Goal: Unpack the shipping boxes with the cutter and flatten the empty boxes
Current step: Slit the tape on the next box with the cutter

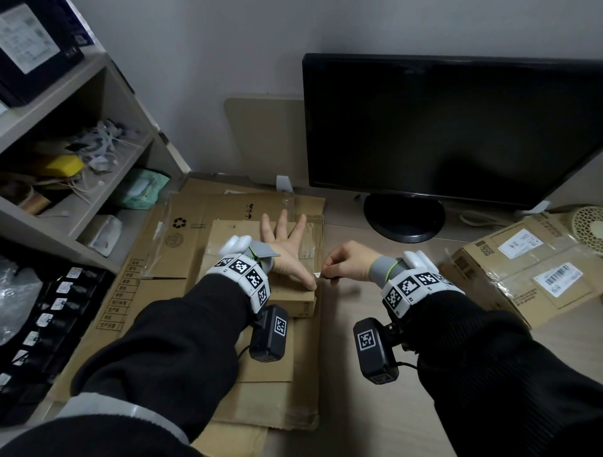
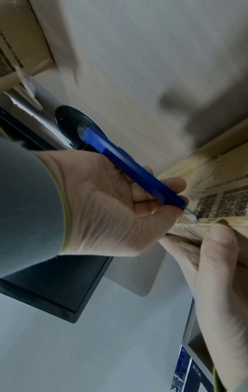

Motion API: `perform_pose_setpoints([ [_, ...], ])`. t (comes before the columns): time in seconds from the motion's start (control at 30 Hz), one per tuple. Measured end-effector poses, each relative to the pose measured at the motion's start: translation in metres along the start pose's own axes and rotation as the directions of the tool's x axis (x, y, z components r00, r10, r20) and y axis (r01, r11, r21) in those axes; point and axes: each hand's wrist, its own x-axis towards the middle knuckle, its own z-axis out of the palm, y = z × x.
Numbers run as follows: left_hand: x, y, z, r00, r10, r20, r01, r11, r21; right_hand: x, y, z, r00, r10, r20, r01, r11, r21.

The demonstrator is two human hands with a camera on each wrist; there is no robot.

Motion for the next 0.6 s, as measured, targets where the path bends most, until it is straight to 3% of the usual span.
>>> perform_pose_setpoints([
  [0.43, 0.0067, 0.0, 0.0037, 1.0, 0.005, -0.03, -0.005, 1.0, -0.015, 0.0024, -0.0021, -0.0041, 1.0, 0.017, 0.017, -0.017, 1.0, -0.012],
  [0.6, 0.0094, -0.0005, 0.0017, 1.0, -0.007, -0.017, 0.007, 1.0, -0.009, 0.0049, 0.0054, -0.0017, 0.995, 0.044, -0.089, -0.042, 0.999, 0.021],
])
